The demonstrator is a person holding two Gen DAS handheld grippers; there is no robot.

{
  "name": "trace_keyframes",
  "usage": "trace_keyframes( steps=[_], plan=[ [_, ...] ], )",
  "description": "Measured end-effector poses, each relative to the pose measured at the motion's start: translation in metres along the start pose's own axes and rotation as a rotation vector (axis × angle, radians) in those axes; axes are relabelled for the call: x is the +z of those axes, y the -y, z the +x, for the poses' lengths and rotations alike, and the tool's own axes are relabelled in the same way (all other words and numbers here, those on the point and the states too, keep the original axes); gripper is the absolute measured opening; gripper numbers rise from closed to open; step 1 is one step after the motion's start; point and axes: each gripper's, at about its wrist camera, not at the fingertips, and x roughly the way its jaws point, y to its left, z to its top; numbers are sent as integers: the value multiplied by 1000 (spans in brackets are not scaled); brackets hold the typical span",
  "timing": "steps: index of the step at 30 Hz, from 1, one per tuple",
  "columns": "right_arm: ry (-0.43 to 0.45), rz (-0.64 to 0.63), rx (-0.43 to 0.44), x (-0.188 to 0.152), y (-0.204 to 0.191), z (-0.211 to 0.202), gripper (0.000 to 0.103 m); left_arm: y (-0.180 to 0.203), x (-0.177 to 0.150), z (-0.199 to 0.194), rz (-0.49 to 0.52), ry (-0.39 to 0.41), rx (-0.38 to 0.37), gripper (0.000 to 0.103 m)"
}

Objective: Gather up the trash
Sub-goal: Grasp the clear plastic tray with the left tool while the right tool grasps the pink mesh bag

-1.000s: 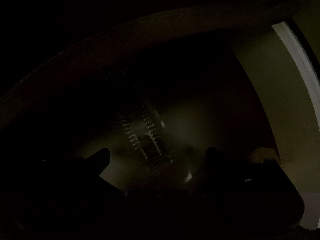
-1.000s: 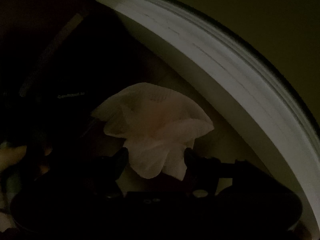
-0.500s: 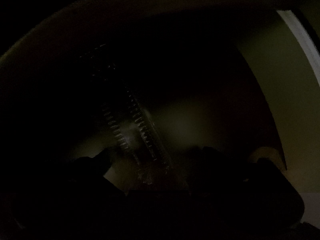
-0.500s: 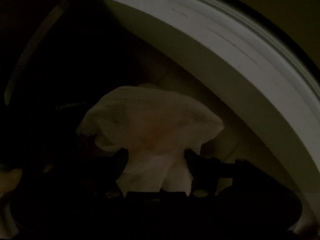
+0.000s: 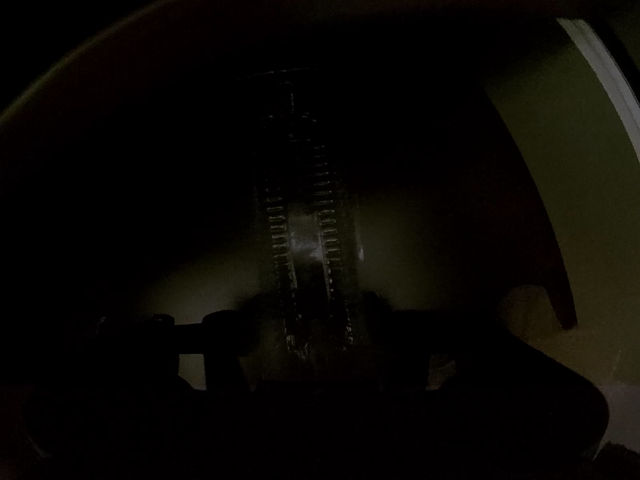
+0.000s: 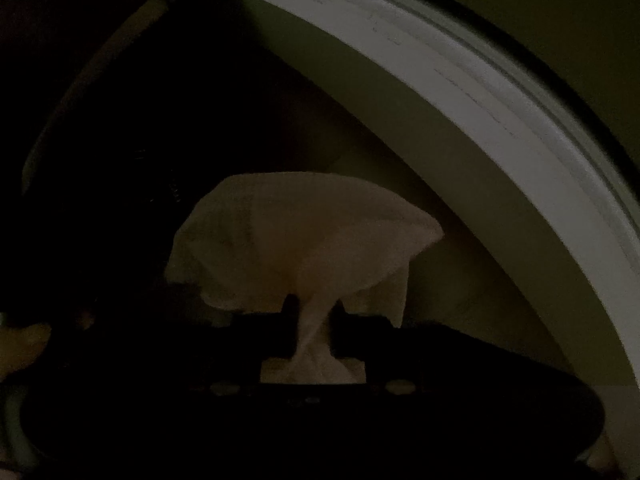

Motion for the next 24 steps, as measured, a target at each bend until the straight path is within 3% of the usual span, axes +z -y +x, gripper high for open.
trace_keyframes(
  steps=[12,20,24],
  plan=[
    [35,87,-19,-28,19,-61,7,-6,-48,-35,165,-39,-13,48],
    [60,139,12,-63,21,-123,7,-22,-93,-89,286,-98,-60,48],
    [87,142,25,-74,18,-166,7,-32,-101,-129,315,-87,-75,48]
  ],
)
